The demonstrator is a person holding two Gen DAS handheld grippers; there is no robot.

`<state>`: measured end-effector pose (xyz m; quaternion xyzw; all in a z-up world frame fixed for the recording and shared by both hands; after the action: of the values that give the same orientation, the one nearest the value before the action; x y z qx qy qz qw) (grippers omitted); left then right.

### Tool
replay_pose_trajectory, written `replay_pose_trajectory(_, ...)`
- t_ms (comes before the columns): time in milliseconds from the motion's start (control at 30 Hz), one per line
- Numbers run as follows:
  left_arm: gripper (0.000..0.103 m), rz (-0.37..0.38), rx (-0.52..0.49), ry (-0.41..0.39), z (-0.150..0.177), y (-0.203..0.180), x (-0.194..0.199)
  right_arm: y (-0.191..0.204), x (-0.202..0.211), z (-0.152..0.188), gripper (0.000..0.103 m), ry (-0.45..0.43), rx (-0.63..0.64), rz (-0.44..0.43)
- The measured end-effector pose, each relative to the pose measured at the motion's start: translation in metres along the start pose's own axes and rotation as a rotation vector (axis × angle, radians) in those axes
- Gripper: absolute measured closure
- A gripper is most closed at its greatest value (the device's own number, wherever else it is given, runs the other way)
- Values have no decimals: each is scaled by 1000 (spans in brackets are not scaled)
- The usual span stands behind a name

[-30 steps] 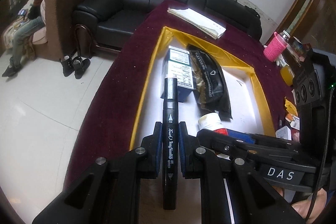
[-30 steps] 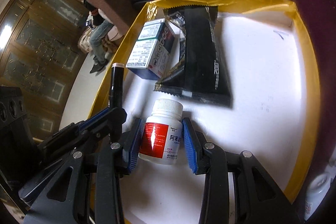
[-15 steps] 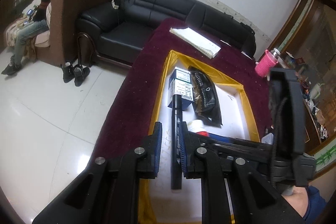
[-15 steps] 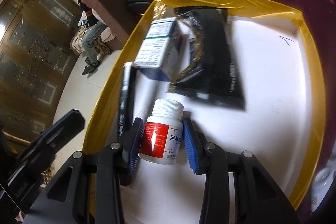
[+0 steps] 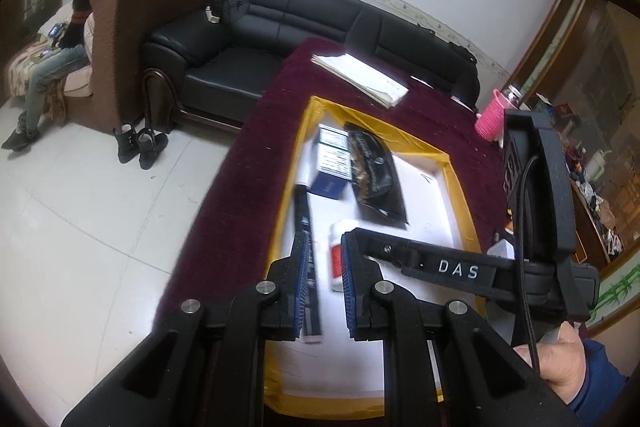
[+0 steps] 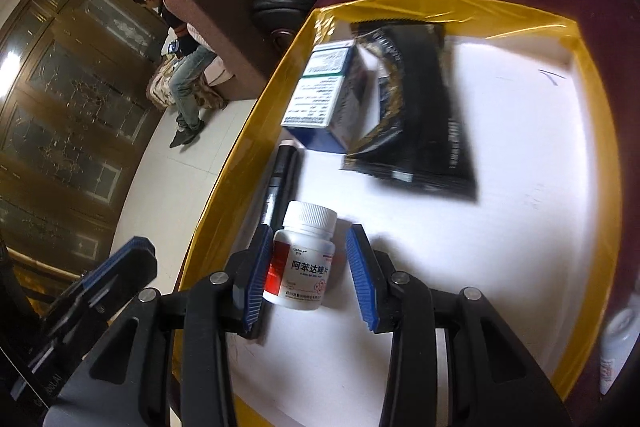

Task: Organize objects
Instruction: 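Carry marker and bottle to tray and open both tools to release, then grasp large white bottle with left tool while right tool grasps red-capped black marker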

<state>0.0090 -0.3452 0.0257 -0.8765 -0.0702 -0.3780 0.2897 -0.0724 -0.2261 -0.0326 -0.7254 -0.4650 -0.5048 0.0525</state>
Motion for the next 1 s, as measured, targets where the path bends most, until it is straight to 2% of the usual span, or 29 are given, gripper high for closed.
replay_pose_trajectory(300,90,32,-67,57,33,-53,-8,-19,42,17,66,-86,-20,-29)
replay_pose_trajectory(500,90,122,-100,191,71,-119,-31,-50,110,34,66,-204,-55,-34)
replay_pose_trajectory(633,90,175,-79,286,95,-165,-51,-91,176,53,64,-320,-74,46)
replay_pose_trajectory(700,90,167,-55,323,105,-183,-64,-114,208,66,59,-378,-95,105)
replay_pose_trajectory(833,90,120,-24,391,120,-205,-89,-145,249,85,55,-456,-132,169)
replay_pose_trajectory(933,90,51,-6,374,125,-208,-101,-164,262,100,55,-479,-167,174)
replay_pose_trajectory(1000,89,49,17,359,123,-211,-107,-178,270,113,55,-481,-185,171)
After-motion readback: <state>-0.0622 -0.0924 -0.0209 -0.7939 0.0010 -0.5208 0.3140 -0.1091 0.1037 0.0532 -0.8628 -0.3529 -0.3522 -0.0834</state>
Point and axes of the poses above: each gripper's, at about its wrist camera, not at the fingertips, and x roughly against the way its jaws point, y to its left, z to its underside, the point moved 5 cm from there along -x, roughly the way its jaws point, and after that the axes turned 12 degrees about x, right-handed, at the moved point
